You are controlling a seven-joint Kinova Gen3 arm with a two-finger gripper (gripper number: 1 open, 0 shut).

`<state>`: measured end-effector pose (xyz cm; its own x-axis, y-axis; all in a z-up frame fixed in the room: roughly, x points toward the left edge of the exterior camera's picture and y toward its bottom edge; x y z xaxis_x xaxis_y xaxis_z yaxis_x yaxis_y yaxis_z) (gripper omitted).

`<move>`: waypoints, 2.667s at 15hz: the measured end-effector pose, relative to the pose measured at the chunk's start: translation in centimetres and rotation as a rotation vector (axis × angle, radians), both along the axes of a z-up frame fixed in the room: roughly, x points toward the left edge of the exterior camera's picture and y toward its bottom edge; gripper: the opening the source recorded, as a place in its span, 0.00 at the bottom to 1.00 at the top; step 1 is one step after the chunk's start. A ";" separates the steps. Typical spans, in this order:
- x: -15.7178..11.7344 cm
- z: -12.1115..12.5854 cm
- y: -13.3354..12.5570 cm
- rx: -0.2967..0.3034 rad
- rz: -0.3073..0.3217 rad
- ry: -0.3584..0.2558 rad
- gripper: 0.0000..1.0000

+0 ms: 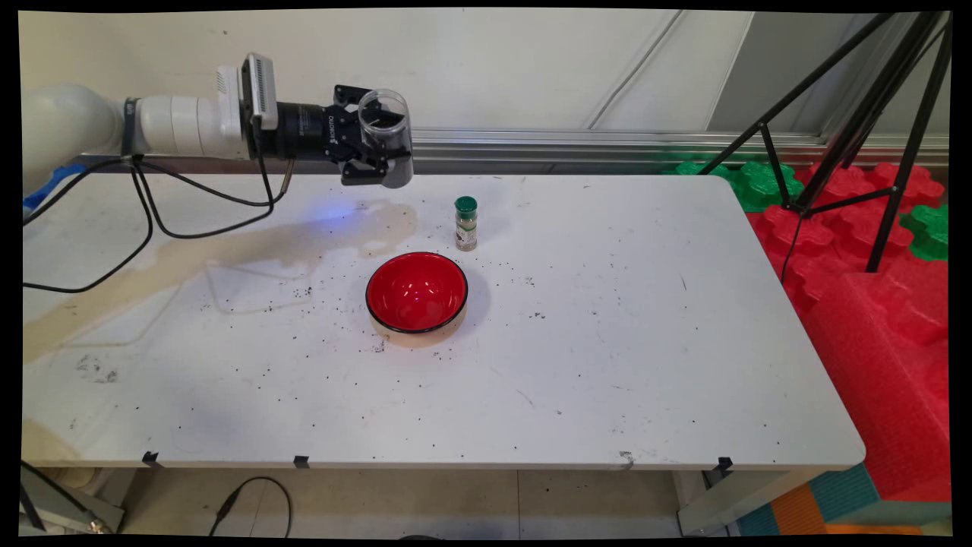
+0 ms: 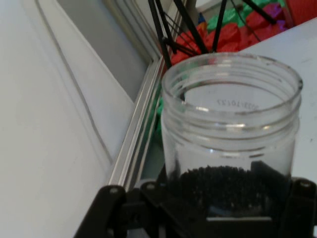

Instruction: Pour the black seasoning powder in the red bowl

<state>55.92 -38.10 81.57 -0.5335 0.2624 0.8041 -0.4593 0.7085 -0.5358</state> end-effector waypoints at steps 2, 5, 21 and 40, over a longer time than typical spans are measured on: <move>-0.2 -0.2 0.1 -0.033 -0.011 -0.038 0.00; -0.7 -0.6 0.4 -0.102 -0.048 -0.106 0.00; -2.0 -2.1 1.4 -0.336 -0.131 -0.390 0.00; -2.8 -3.9 2.2 -0.567 -0.232 -0.687 0.00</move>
